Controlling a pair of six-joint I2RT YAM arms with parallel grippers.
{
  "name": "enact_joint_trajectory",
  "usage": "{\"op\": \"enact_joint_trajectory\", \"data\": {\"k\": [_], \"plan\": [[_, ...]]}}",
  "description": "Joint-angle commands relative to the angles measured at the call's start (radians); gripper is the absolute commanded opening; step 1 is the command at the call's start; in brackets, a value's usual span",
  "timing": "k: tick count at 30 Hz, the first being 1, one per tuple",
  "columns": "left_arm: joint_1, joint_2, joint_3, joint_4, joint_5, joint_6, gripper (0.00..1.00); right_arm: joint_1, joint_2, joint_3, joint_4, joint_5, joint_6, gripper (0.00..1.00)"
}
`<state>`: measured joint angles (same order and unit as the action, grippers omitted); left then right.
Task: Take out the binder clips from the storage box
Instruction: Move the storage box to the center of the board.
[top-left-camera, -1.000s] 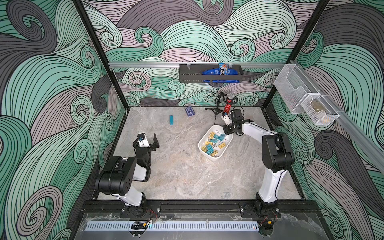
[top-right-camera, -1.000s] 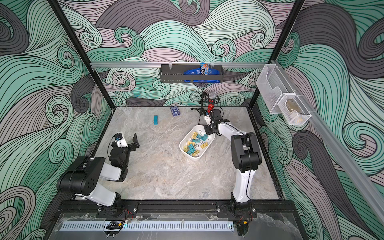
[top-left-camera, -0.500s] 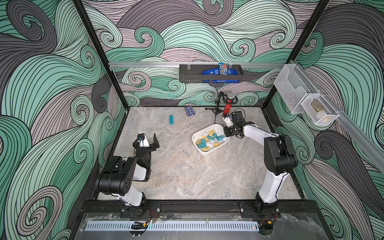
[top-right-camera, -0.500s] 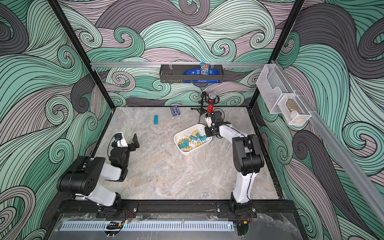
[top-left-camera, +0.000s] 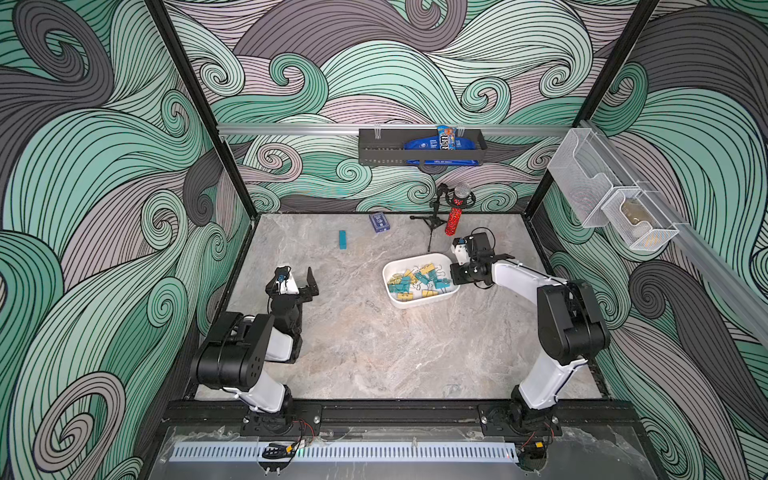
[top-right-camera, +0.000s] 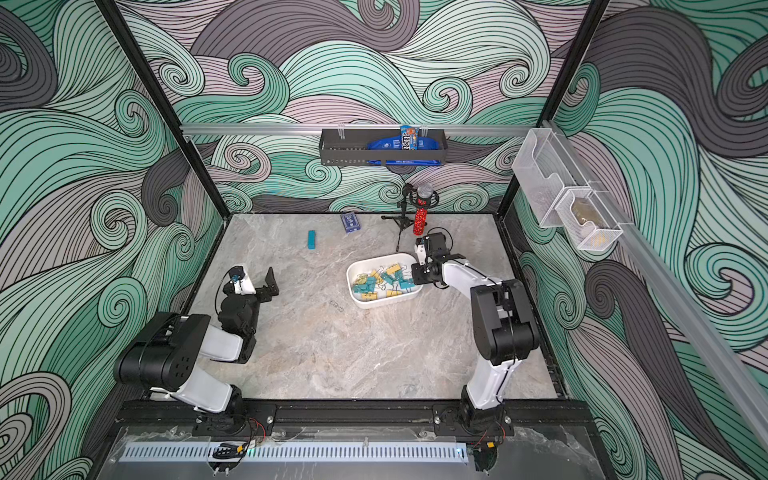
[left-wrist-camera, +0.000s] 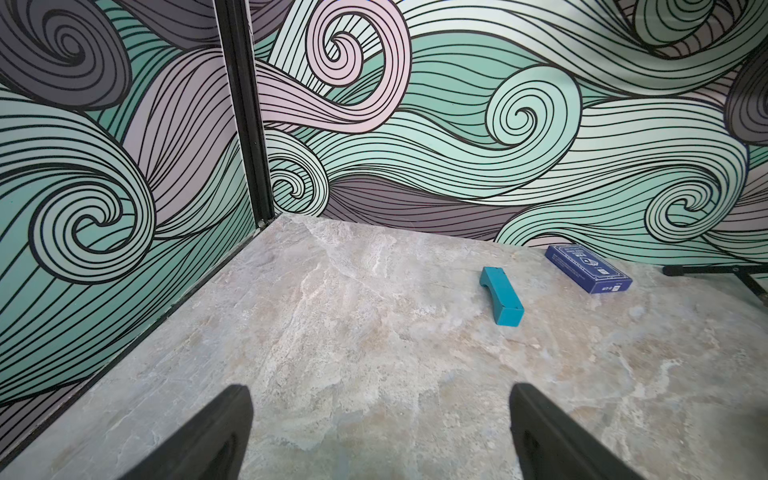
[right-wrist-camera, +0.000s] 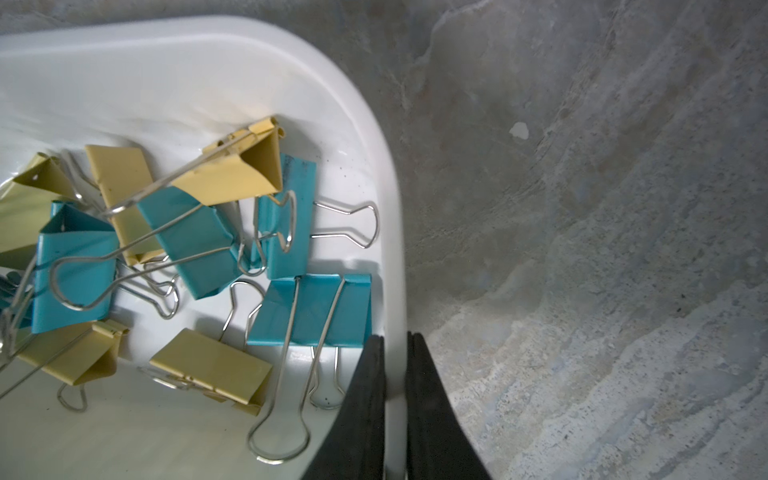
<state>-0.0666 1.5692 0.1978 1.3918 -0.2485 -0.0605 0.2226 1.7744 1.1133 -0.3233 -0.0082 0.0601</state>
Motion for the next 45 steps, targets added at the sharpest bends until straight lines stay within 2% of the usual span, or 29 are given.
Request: {"op": "enact_joint_trajectory", "data": {"k": [1, 3, 4, 6, 8, 12, 16, 22, 27, 34, 45], "plan": [[0.002, 0.012, -0.006, 0.032, 0.014, 0.009, 0.99, 0.055, -0.009, -0.024, -0.05, -0.015, 0.033, 0.12], [0.003, 0.012, -0.006, 0.033, 0.013, 0.008, 0.99, 0.072, -0.019, -0.022, -0.051, -0.014, 0.039, 0.14], [0.003, 0.013, -0.006, 0.032, 0.013, 0.008, 0.99, 0.076, -0.024, -0.021, -0.052, -0.013, 0.038, 0.21], [0.003, 0.013, -0.005, 0.033, 0.012, 0.008, 0.99, 0.079, -0.037, -0.021, -0.051, -0.008, 0.038, 0.42], [0.004, 0.011, -0.005, 0.032, 0.014, 0.007, 0.99, 0.079, -0.044, -0.014, -0.052, -0.003, 0.028, 0.54], [0.004, 0.012, -0.005, 0.033, 0.015, 0.007, 0.99, 0.072, -0.04, 0.015, -0.053, 0.003, 0.004, 0.61], [0.004, 0.013, -0.005, 0.03, 0.014, 0.007, 0.99, 0.052, 0.017, 0.089, -0.063, -0.005, -0.02, 0.61], [0.003, 0.013, -0.005, 0.029, 0.015, 0.007, 0.98, 0.036, 0.111, 0.206, -0.089, -0.013, -0.051, 0.56], [0.004, 0.013, -0.005, 0.029, 0.015, 0.006, 0.99, 0.036, 0.148, 0.221, -0.087, -0.027, -0.051, 0.45], [0.003, 0.012, -0.005, 0.031, 0.015, 0.007, 0.99, 0.035, 0.154, 0.209, -0.086, -0.021, -0.004, 0.4], [0.003, 0.012, -0.008, 0.034, 0.015, 0.008, 0.99, 0.027, 0.075, 0.059, -0.078, 0.025, 0.082, 0.37]]}}
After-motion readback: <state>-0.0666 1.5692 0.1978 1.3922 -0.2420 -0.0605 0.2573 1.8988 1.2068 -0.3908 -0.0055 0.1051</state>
